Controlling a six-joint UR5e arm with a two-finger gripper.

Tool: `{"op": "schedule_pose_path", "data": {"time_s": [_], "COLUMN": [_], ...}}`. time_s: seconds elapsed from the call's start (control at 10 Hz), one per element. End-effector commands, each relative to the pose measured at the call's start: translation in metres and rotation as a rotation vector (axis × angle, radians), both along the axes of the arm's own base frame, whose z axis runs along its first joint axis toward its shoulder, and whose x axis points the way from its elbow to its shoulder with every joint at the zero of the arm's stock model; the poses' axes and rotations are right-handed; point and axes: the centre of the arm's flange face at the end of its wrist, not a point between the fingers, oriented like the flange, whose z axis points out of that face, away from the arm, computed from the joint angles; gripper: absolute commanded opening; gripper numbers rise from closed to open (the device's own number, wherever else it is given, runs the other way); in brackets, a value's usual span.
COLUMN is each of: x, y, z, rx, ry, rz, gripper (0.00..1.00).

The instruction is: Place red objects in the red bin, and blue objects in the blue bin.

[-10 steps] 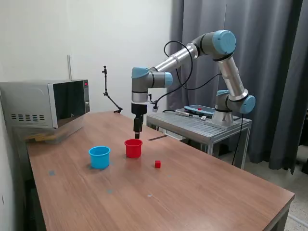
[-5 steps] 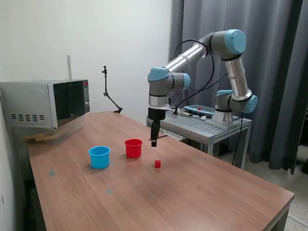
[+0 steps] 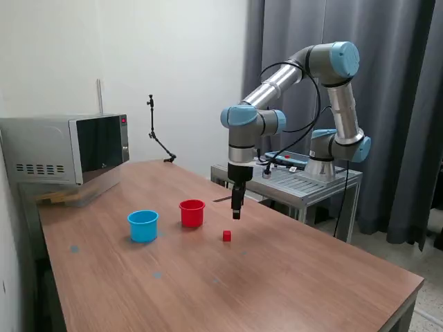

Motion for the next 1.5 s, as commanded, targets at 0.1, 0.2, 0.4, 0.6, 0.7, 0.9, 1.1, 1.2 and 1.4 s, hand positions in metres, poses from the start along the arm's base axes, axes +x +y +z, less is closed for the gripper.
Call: {"op": "schedule_pose_path", "data": {"time_s": [0.1,0.2,0.4,0.6,0.7,0.9,1.1,1.2,1.4], "x": [0.034,0.034,0.031,0.026,0.024,0.022,0.018,0.016,0.01], "y": [0.005,0.003,0.004,0.006,0.012,0.02,0.027,0.03,0.028], "z": [-0.04,-0.038,-0.034,-0.03,-0.029,-0.035,-0.046,-0.06,-0.07], "rx": [-0.029,-0.057,-0.061,-0.058,-0.056,-0.055,-0.052,-0.055,-0.05], "ry": [-0.046,-0.017,0.006,0.033,0.042,0.044,0.062,0.046,0.076], "rz": [0.116,0.174,0.218,0.228,0.219,0.207,0.198,0.193,0.197], "gripper": [1.0,1.0,1.0,1.0,1.0,1.0,1.0,1.0,1.0]}}
